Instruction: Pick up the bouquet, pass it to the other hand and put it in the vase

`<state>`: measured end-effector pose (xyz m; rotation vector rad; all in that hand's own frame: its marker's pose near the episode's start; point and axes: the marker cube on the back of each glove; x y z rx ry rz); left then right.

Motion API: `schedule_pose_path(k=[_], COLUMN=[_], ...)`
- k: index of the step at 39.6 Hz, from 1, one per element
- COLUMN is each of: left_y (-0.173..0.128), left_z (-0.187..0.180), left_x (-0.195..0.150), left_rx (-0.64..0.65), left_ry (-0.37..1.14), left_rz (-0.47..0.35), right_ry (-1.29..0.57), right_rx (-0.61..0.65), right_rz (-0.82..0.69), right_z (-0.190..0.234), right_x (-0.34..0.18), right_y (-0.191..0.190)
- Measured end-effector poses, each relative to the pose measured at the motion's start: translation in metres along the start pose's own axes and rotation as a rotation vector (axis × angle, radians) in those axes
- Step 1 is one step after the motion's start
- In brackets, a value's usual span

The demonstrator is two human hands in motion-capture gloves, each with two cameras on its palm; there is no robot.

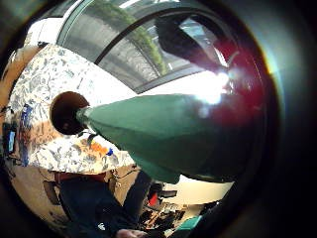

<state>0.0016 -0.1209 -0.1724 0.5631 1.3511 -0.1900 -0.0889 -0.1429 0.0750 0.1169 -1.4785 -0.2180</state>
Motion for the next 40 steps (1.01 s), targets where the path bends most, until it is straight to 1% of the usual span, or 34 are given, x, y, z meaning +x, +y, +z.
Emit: schedule_pose_path(k=[6,10,12,14,15,18,20,22,23,25,27,29,31,32,33,36,38,40], left_y=[-0.012,-0.019,-0.019,-0.018,-0.017,-0.019,-0.018,-0.013,-0.011,-0.008,-0.003,0.002,0.006,0.008,0.009,0.009,0.008,0.008], left_z=[0.0,-0.001,-0.004,-0.008,-0.012,-0.027,-0.039,-0.056,-0.065,-0.083,-0.1,-0.113,-0.124,-0.129,-0.133,-0.143,-0.147,-0.15], left_x=[-0.017,-0.032,-0.043,-0.058,-0.071,-0.127,-0.16,-0.193,-0.209,-0.241,-0.261,-0.268,-0.268,-0.268,-0.267,-0.266,-0.266,-0.266], left_rx=[-0.003,-0.017,-0.041,-0.106,-0.165,-0.38,-0.471,-0.525,-0.538,-0.55,-0.56,-0.561,-0.553,-0.546,-0.537,-0.501,-0.466,-0.438], left_ry=[-0.01,-0.013,-0.026,-0.061,-0.094,-0.226,-0.309,-0.395,-0.436,-0.499,-0.52,-0.522,-0.55,-0.576,-0.605,-0.685,-0.732,-0.765], left_rz=[-0.019,-0.043,-0.061,-0.083,-0.1,-0.161,-0.194,-0.234,-0.253,-0.288,-0.303,-0.301,-0.302,-0.304,-0.307,-0.318,-0.318,-0.314], right_ry=[0.012,0.023,0.053,0.126,0.144,0.08,0.085,0.128,0.165,0.243,0.272,0.248,0.222,0.241,0.292,0.503,0.531,0.494], right_rx=[0.001,0.011,0.037,0.075,0.08,0.037,0.048,0.081,0.1,0.143,0.172,0.161,0.131,0.136,0.163,0.296,0.325,0.309], right_rz=[0.008,0.038,0.059,0.089,0.097,0.109,0.198,0.317,0.352,0.368,0.38,0.354,0.275,0.255,0.263,0.379,0.424,0.429], right_z=[-0.002,-0.002,-0.004,-0.011,-0.013,-0.007,-0.005,-0.008,-0.013,-0.025,-0.033,-0.032,-0.033,-0.038,-0.045,-0.066,-0.07,-0.067], right_x=[0.005,0.006,0.011,0.024,0.029,0.032,0.03,0.036,0.044,0.067,0.079,0.072,0.069,0.074,0.083,0.109,0.115,0.114], right_y=[0.002,0.004,0.002,-0.003,-0.005,-0.003,0.004,0.008,0.006,-0.003,-0.006,0.003,0.007,0.005,0.002,-0.003,-0.005,-0.005])
